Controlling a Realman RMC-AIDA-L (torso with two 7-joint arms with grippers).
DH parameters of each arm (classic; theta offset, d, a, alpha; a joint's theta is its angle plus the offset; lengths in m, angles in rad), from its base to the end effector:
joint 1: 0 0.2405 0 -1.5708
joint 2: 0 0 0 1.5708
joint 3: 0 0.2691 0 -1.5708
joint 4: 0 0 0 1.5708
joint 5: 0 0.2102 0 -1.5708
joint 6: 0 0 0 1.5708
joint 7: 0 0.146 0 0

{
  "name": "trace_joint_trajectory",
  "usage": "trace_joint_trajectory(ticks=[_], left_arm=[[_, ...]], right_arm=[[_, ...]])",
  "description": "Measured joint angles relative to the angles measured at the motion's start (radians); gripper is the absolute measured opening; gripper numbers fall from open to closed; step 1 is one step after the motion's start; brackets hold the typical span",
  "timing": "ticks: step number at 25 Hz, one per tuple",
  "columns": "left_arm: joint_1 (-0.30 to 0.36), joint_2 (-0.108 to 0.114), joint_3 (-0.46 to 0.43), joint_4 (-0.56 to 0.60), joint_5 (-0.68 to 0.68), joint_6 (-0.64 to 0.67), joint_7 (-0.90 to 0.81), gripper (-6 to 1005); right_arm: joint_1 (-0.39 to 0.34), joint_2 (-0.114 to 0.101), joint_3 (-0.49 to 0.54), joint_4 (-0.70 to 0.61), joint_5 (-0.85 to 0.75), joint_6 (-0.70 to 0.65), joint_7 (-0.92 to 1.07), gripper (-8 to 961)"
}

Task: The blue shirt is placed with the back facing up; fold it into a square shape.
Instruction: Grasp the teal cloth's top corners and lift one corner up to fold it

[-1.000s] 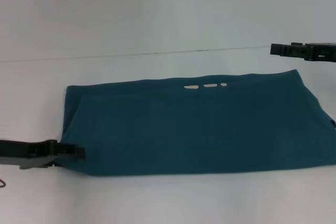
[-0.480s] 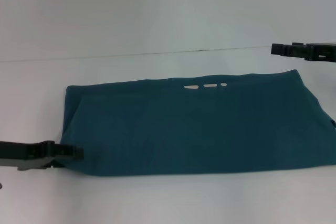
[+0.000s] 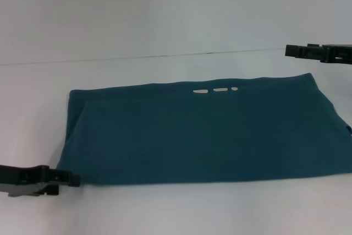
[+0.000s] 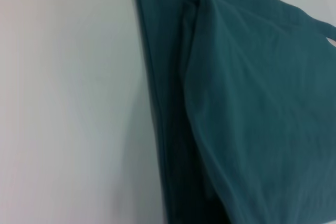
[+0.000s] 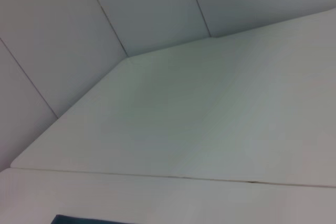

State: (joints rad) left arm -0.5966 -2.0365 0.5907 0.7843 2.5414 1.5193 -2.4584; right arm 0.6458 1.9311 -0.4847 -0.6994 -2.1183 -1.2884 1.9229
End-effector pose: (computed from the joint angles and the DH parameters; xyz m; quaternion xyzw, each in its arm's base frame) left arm -0.3199 0.3461 0.0222 -0.7442 -0.6545 -0.0538 0.1221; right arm 0.2969 0.4181 0.0967 -0.8200 0.4299 0.2380 0.2935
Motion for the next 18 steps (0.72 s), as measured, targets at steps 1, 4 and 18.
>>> trace_joint_trajectory(ticks=[1,4,18], left_arm=[[0.0,0.0,0.0,0.0,0.0,0.004,0.0,690],[-0.003,0.0,0.001,-0.003,0.0,0.013,-0.001,690],[-0.02,-0.005,0.021,-0.011,0.008,-0.006,-0.027,690]], right_arm=[[0.001,0.0,0.0,0.0,0.0,0.0,0.0,860],[0.001,0.0,0.0,0.0,0.0,0.0,0.0,859],[0.008,0.0,0.002,0.0,0.0,0.0,0.001,852]])
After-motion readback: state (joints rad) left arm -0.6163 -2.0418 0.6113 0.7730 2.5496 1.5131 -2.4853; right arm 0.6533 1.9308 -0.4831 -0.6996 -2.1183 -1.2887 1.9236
